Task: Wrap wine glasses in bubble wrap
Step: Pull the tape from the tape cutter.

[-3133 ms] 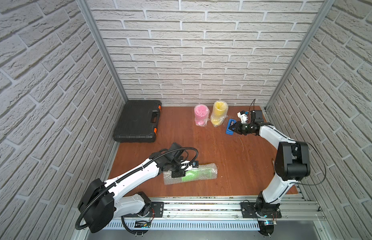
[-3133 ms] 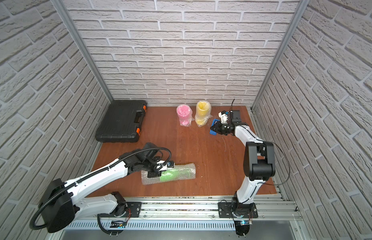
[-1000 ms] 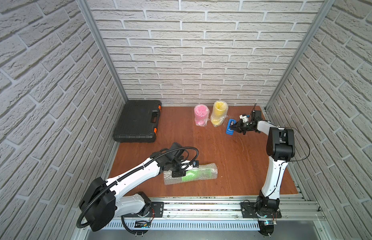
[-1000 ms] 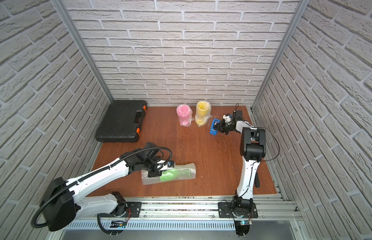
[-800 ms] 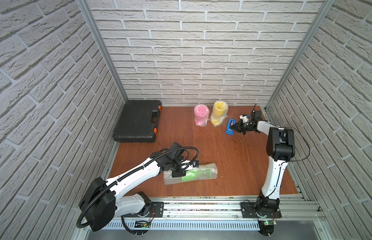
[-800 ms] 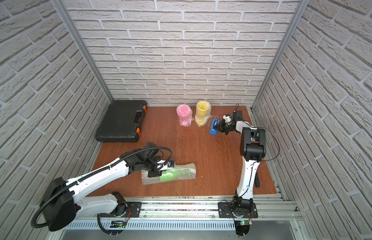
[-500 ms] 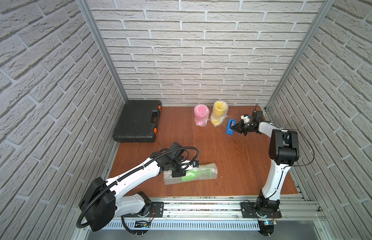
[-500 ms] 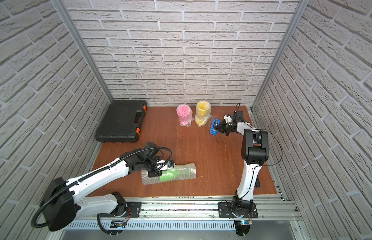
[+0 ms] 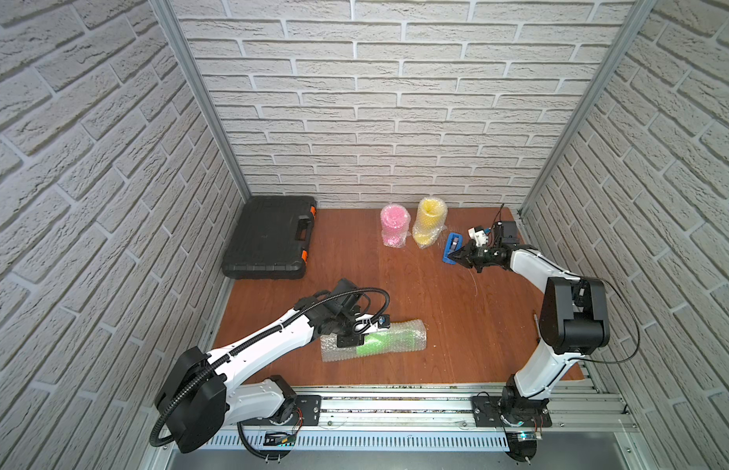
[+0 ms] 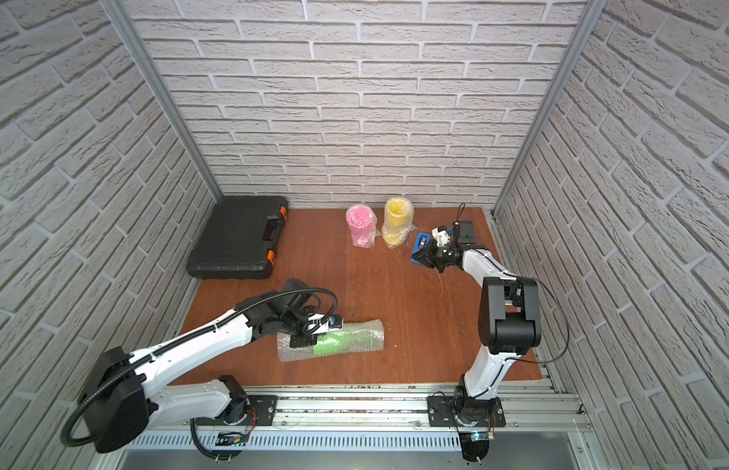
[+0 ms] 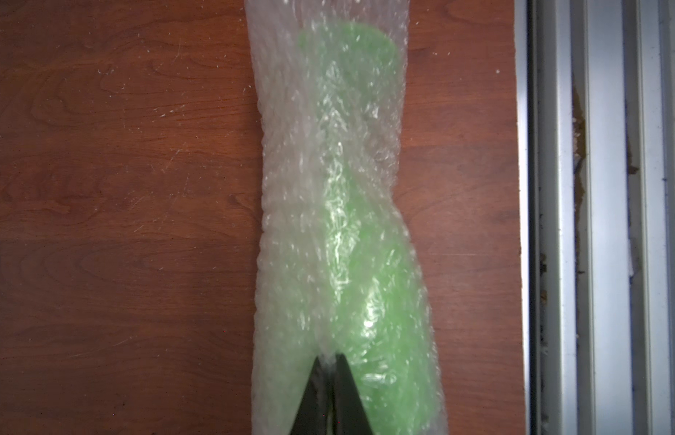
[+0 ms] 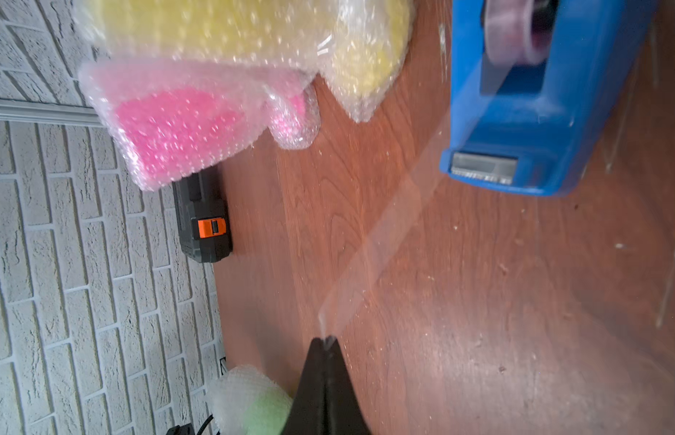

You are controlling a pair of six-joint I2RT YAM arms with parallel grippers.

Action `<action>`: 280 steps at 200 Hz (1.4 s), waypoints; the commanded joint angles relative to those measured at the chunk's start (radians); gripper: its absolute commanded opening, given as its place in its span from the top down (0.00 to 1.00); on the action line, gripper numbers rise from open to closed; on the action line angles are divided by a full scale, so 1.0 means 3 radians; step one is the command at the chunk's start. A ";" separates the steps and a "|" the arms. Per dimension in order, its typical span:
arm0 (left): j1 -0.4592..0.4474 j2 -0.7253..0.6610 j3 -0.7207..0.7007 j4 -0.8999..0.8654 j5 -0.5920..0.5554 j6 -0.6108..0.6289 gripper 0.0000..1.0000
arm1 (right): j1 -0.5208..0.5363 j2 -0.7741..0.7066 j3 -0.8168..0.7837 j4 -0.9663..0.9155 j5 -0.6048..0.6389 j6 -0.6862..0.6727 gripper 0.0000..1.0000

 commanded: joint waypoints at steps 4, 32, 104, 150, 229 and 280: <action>-0.0030 0.0074 -0.0070 -0.0397 -0.0121 0.0001 0.93 | 0.0111 -0.0322 -0.0277 0.0007 0.0034 0.0053 0.97; -0.0048 0.0079 -0.0077 -0.0395 -0.0125 -0.0001 0.93 | 0.0222 -0.0347 -0.0553 0.0085 -0.0015 0.0045 0.97; -0.0056 0.0096 -0.0078 -0.0407 -0.0143 -0.0017 0.93 | 0.0346 -0.0099 -0.1036 0.0450 -0.0061 0.0126 0.94; -0.0063 0.0070 -0.0093 -0.0402 -0.0162 -0.0029 0.93 | 0.0496 -0.0569 -0.1503 0.0428 -0.0010 0.0283 0.73; -0.0065 0.0109 -0.0096 -0.0414 -0.0165 -0.0019 0.93 | 0.0010 -0.0960 -0.1045 0.0142 0.0334 -0.0184 0.69; -0.0071 0.0100 -0.0097 -0.0432 -0.0183 -0.0019 0.93 | -0.0210 -0.0031 -0.0499 0.0856 0.0276 -0.0278 0.61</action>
